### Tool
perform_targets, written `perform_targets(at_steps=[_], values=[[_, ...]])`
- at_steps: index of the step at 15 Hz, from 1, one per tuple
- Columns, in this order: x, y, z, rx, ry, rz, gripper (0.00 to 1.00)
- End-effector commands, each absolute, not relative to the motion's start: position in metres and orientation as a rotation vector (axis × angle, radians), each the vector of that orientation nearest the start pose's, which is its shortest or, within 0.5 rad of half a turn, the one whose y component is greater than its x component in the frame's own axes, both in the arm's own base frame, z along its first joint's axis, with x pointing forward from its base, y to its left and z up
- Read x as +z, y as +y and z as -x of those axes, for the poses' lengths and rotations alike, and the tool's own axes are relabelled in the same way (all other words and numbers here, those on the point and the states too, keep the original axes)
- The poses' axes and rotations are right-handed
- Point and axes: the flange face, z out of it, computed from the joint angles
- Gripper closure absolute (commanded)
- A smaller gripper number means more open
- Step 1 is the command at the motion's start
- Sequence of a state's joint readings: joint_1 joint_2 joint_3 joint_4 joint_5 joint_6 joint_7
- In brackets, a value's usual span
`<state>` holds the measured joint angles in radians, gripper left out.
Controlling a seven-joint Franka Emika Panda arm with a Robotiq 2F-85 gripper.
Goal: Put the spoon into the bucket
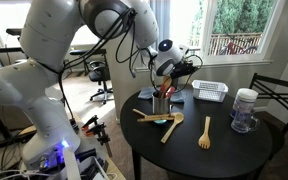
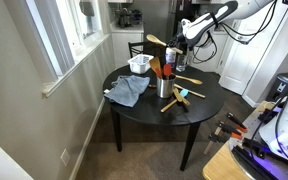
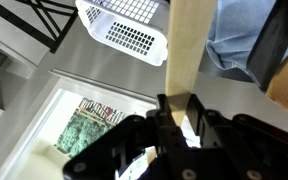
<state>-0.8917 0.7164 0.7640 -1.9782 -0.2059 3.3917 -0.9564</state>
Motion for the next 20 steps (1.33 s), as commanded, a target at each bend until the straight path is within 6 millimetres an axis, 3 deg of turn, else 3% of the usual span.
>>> perform_targets(at_steps=[1, 9, 13, 20], values=[[0.316, -0.118, -0.619, -1.539, -1.052, 2.719, 0.89], [0.306, -0.055, -0.594, -1.46, -1.193, 2.537, 0.89], [0.294, -0.042, -0.591, -1.441, -1.199, 2.48, 0.89], [0.255, -0.029, -0.583, -1.435, -1.234, 2.337, 0.89]])
